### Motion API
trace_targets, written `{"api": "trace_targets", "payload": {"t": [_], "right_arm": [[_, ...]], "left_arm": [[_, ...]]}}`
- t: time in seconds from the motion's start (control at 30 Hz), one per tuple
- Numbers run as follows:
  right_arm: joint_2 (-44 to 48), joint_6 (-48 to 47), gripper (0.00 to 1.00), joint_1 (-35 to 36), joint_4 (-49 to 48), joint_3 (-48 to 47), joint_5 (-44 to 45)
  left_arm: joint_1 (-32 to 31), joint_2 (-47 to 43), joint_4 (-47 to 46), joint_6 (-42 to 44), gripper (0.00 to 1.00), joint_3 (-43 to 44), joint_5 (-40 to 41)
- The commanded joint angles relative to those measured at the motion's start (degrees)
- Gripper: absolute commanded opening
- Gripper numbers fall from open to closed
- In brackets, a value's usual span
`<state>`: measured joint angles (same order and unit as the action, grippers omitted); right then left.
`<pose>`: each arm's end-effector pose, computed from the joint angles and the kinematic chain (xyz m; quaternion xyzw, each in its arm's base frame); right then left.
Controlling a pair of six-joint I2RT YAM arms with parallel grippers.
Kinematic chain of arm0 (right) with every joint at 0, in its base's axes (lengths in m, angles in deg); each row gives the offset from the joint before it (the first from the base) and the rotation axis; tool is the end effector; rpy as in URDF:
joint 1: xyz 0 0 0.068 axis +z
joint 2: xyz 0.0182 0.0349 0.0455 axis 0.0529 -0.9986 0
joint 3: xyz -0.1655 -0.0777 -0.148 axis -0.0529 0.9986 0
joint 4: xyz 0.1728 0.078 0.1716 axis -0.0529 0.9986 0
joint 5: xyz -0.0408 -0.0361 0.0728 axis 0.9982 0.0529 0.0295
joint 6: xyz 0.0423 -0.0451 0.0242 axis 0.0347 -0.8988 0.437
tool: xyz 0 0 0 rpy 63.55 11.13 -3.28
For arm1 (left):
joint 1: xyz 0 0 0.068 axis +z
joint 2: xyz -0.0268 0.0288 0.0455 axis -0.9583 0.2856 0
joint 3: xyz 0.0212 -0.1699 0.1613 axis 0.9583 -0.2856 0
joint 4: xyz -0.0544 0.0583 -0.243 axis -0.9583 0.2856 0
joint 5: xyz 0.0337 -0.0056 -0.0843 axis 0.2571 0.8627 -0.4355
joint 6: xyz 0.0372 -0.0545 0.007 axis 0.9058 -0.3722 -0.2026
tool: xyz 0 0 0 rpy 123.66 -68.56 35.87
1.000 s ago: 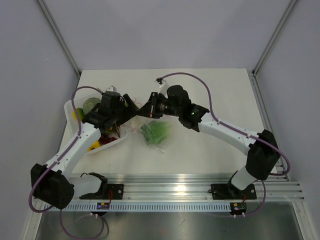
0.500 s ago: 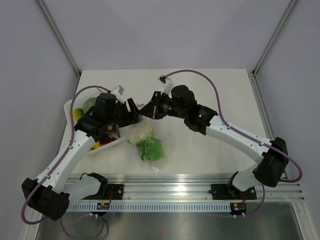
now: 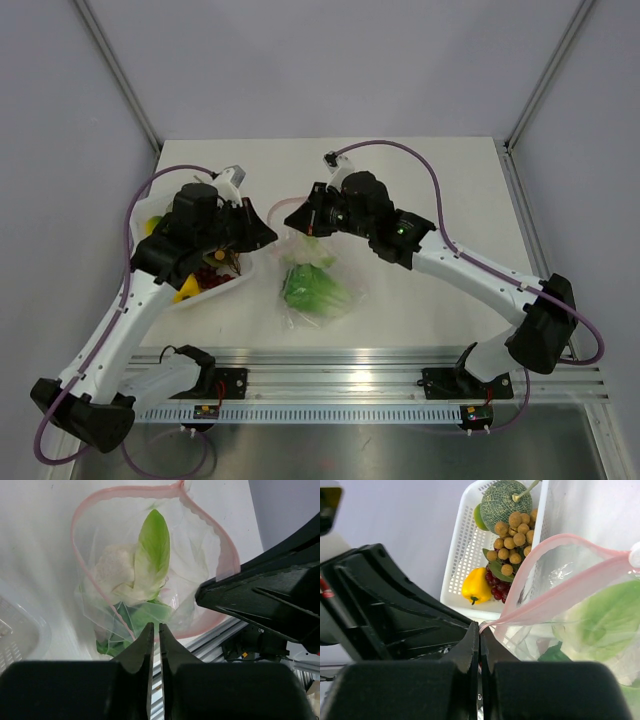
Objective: Place the food in the zip-top bag and seal the zipper
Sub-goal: Place the fake vegetable in the zipper food storage bag, then adjust the zipper food storage bag at the center of the board.
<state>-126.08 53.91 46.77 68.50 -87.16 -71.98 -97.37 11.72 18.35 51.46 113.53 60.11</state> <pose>0.2313 0.2848 0.3258 -0.1119 0.7885 0.4628 0.3893 0.2075 -0.1090 0.3260 0.0233 0.8692 -0.3317 0.3659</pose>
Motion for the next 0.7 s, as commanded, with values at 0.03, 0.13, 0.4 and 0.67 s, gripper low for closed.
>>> {"api": "trace_targets", "payload": {"t": [0.03,0.13,0.4,0.67], "right_arm": [[2.31,-1.23,0.0,-0.41,-1.42,0.66,0.88],[2.84,-1.76,0.0,-0.41,-1.42,0.93,-0.09],[4.77,-1.93,0.0,-0.41,-0.46,1.98,-0.1],[5.47,-0.97,0.0,-0.41,-3.19,4.27,-1.5]], "left_arm": [[-0.12,-2.69,-0.21,1.93,0.08,4.59,2.19],[0.41,1.32,4.62,0.97,0.66,8.27,11.69],[0.41,8.29,5.08,1.94,0.74,7.5,15.57],[0.41,9.52,-1.24,0.28,0.59,-0.67,9.08]]}}
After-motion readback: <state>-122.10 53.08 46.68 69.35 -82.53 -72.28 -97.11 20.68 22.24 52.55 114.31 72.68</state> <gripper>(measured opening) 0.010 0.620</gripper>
